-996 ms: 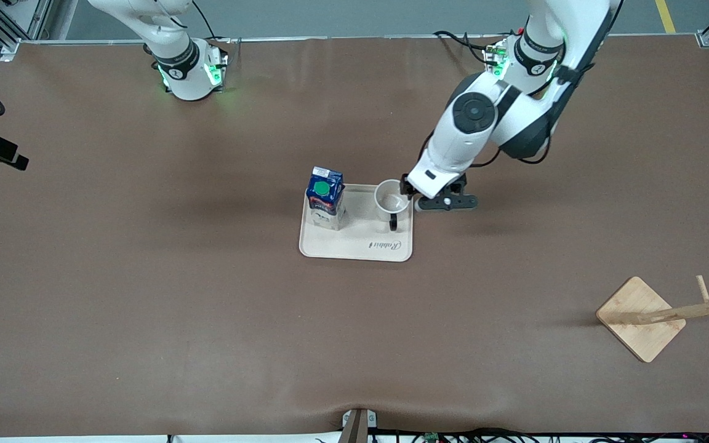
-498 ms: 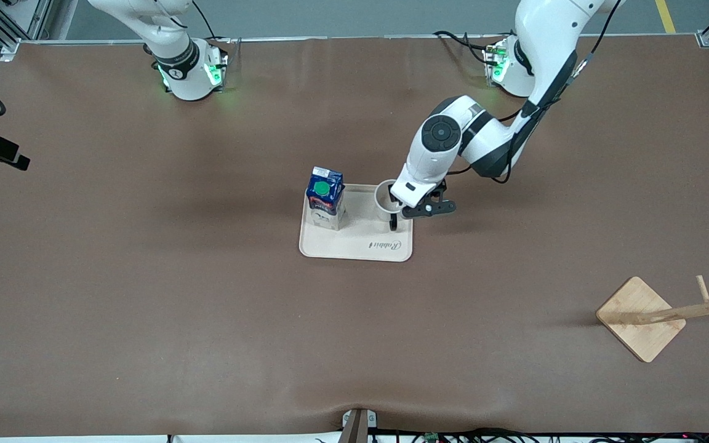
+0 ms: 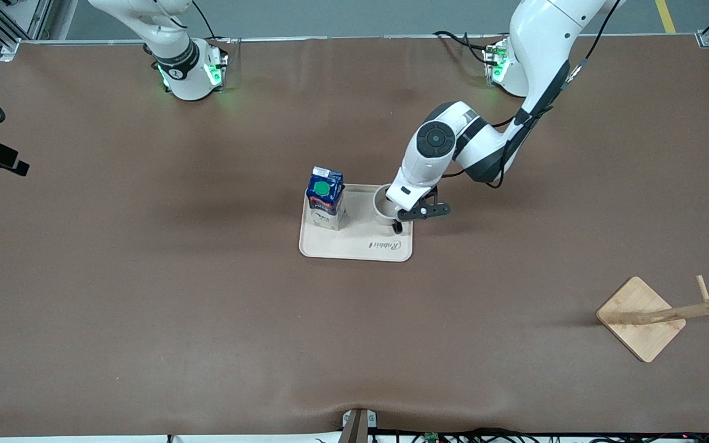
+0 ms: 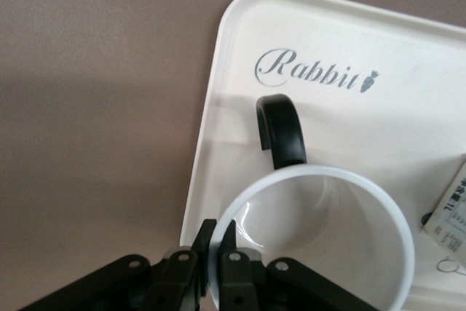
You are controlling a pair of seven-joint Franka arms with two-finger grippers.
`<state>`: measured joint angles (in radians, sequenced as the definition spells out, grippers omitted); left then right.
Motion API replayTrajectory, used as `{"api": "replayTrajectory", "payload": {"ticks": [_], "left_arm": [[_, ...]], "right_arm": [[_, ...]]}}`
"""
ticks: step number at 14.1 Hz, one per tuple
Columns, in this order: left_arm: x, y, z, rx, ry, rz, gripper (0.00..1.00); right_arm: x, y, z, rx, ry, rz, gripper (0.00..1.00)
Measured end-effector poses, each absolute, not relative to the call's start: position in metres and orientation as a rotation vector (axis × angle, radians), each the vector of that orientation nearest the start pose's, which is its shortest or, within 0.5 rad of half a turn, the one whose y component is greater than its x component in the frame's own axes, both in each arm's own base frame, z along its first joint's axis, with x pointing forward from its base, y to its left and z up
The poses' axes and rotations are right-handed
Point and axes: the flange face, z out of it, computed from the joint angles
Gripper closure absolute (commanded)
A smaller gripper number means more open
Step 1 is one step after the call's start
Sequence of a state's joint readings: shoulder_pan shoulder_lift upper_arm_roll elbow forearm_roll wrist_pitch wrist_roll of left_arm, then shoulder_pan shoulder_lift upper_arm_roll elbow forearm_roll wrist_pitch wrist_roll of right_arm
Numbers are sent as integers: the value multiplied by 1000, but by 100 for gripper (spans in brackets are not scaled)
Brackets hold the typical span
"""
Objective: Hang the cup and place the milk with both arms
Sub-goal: 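Grasp the white mug rim with the left gripper, then carry the mug to the wooden stand while the right gripper reaches the milk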
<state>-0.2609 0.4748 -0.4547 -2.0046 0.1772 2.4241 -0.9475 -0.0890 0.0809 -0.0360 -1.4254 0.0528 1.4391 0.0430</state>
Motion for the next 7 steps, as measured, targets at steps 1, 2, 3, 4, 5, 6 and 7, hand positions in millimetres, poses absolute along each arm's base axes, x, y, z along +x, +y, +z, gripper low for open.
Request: {"api": "replayTrajectory", "payload": {"ticks": [1,2,3,4,5,6,7], "left_arm": [[466,-392,244,-3197,-226,87,100],[471,-392,251,-3206,-221,63,100],[477,-391,263,-3217,-212,28,100],[483,-388,279,-3225,-207,-15,100],[489,-383,298,-3226,-205,-59,100],[494,-377,318,-3226,-206,-105,100],[498,-370,338,-3227,-195,-159,100]], "right_arm": [[564,-64,634,-3077,252,104,0],[566,-64,632,-3077,253,103,0],[571,-64,627,-3078,252,93,0],[578,-64,619,-3079,249,85,0],[586,-62,608,-3082,242,93,0],[592,-59,599,-3087,232,105,0],[596,-55,592,-3091,221,116,0]]}}
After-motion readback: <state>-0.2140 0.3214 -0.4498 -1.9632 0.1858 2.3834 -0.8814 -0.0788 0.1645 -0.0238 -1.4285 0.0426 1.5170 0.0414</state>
